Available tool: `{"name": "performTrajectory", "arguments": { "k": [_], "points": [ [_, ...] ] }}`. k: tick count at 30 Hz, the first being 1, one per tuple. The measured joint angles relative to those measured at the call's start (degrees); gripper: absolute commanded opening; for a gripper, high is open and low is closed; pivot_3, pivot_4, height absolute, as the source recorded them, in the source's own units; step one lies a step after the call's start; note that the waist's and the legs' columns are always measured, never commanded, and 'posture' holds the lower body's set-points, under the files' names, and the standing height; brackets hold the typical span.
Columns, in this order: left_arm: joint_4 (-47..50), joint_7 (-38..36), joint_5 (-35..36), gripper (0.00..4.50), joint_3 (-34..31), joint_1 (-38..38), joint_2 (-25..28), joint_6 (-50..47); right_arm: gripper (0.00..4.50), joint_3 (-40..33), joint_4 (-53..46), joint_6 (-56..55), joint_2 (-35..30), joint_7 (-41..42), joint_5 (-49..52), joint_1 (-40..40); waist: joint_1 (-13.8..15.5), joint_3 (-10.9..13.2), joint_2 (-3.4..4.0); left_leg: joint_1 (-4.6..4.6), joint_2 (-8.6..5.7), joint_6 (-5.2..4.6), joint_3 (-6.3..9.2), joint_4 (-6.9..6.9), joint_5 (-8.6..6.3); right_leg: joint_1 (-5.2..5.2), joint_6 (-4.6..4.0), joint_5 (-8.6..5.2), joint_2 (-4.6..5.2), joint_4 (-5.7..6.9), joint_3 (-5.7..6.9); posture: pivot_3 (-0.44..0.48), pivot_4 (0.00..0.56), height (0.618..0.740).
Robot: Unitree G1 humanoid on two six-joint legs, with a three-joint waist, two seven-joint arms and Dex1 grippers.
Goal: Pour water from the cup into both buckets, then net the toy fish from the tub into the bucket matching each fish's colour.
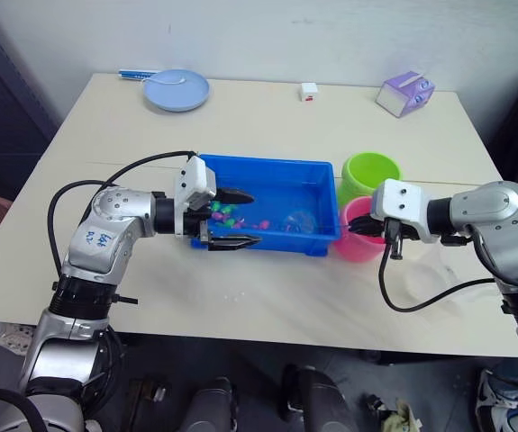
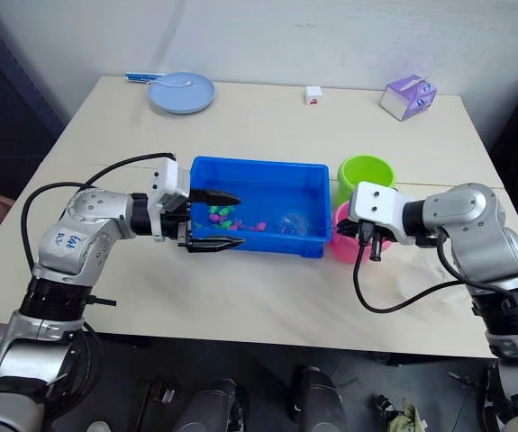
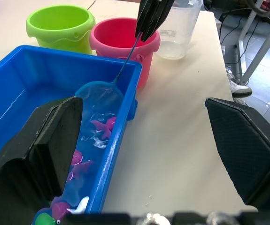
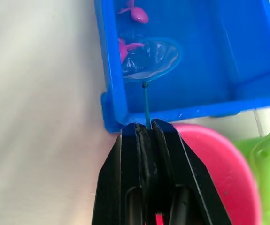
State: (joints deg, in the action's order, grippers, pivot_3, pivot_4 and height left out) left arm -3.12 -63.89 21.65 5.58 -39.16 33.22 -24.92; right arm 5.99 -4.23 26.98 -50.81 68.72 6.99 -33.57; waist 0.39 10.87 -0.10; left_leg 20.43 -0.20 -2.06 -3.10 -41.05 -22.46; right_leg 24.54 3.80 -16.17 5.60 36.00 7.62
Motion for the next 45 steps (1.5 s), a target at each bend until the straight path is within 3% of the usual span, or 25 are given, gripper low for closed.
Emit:
{"name": "performTrajectory", "arguments": {
  "k": [4, 11, 18, 20, 26, 33, 45],
  "points": [
    [-0.27, 0.19, -0.02, 4.50, -0.07, 0.00, -0.14, 0.15, 0.80, -3.76, -2.49, 8.76, 2.87, -3.58, 5.24, 3.09, 0.09, 0.00, 0.00, 0.00, 0.00, 0.00, 0.00, 0.01, 0.00, 0.00, 0.00, 0.00, 0.00, 0.00, 0.00, 0.000, 0.150, 0.739],
    [-2.49, 0.50, -0.04, 4.50, -0.16, -0.07, -0.43, 0.18, 0.80, -5.12, -5.17, 10.62, 3.88, -7.32, 7.16, 5.02, 0.16, 0.00, 0.00, 0.00, -0.01, 0.00, -0.01, 0.01, 0.00, 0.00, 0.00, 0.00, -0.02, -0.01, 0.00, 0.000, 0.150, 0.739],
    [-4.56, 0.37, -1.45, 4.50, -0.17, -0.24, 0.78, 1.89, 0.80, 0.88, -3.53, -1.49, 3.88, -12.51, -2.09, 3.03, -0.30, 0.00, 0.01, -0.02, -0.02, 0.00, -0.06, 0.00, 0.00, 0.02, 0.00, 0.00, -0.03, 0.03, -0.04, 0.000, 0.150, 0.739],
    [-4.58, 0.01, -1.69, 4.50, -0.45, -0.26, 1.38, 2.24, 0.80, 6.12, 0.22, -13.20, 1.16, -13.51, -11.34, 0.00, -0.37, 0.00, 0.01, -0.01, -0.02, 0.00, -0.05, 0.03, 0.00, 0.01, 0.00, 0.00, -0.02, -0.02, -0.02, 0.000, 0.150, 0.739],
    [-4.52, 0.06, -1.69, 4.50, -1.08, -0.25, 1.77, 2.23, 0.80, 9.33, 4.04, -20.67, 3.03, -13.00, -14.26, -1.70, -0.40, 0.00, 0.01, -0.01, -0.01, 0.00, -0.04, 0.01, 0.00, 0.01, 0.01, 0.00, -0.01, -0.01, -0.02, 0.000, 0.150, 0.739],
    [-4.61, -0.01, -1.95, 4.50, -1.19, -0.22, 3.69, 2.59, 0.80, 9.49, 3.13, -17.11, 8.09, -10.57, -11.90, -1.76, -0.55, 0.00, 0.01, -0.02, 0.01, 0.00, -0.04, 0.00, 0.00, 0.02, 0.00, 0.00, -0.03, 0.03, -0.02, 0.000, 0.150, 0.739],
    [-7.00, -2.55, -3.00, 4.50, -1.45, 0.06, 8.24, 4.11, 0.80, 7.25, -1.10, -9.23, 11.05, -10.71, -6.77, -1.05, -0.46, 0.00, 0.02, 0.00, -0.02, 0.00, -0.01, 0.01, 0.00, 0.02, 0.00, 0.00, -0.01, 0.00, -0.01, 0.000, 0.150, 0.739]
  ]
}}
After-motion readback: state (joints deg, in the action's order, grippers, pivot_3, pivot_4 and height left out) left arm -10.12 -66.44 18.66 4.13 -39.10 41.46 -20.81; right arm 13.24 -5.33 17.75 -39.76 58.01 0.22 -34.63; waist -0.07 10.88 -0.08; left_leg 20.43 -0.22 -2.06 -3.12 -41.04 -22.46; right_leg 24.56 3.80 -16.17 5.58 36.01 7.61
